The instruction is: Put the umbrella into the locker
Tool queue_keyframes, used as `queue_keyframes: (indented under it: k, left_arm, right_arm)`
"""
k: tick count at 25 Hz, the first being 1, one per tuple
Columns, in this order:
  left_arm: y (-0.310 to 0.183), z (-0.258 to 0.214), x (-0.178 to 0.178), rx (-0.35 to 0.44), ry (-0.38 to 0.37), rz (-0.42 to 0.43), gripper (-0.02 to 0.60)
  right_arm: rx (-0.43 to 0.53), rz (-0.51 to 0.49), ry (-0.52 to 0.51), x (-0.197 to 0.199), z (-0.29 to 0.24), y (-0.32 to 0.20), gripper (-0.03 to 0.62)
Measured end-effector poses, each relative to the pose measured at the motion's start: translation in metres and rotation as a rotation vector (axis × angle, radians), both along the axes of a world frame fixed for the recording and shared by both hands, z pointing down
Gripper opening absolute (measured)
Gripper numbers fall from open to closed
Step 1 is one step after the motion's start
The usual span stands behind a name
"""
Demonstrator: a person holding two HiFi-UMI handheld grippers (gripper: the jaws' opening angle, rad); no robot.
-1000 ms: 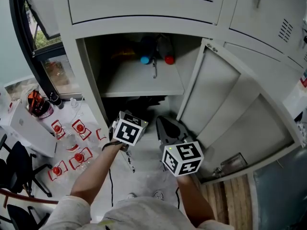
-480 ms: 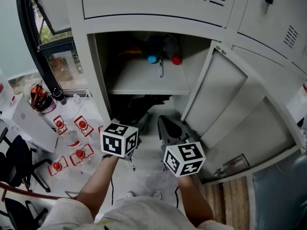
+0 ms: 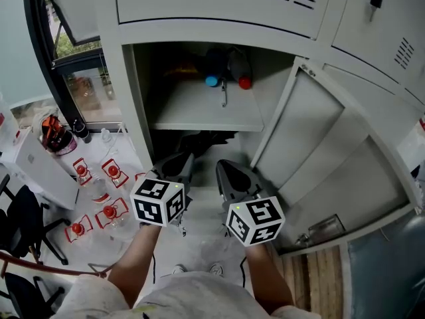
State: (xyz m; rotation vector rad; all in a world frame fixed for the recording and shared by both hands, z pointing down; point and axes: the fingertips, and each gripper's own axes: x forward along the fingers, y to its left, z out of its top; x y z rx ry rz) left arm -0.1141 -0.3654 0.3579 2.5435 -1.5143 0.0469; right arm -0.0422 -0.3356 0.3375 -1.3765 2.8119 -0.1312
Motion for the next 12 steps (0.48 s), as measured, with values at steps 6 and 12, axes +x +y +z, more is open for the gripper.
queue_keyframes:
  k: [6,12]
  left_arm:
    - [0.0016,-0.0016,0.0023,0.006,-0.006,0.005,0.008]
    - [0.0032,-0.0002,0.0043,0.007,-0.033,0.003,0.008]
  right_arm:
    - [0.001,-0.016,0.014,-0.0014,0.0023,0.0017,0.003]
    - [0.011,-0.013,0.016,-0.0004,0.0007,0.0011,0.003]
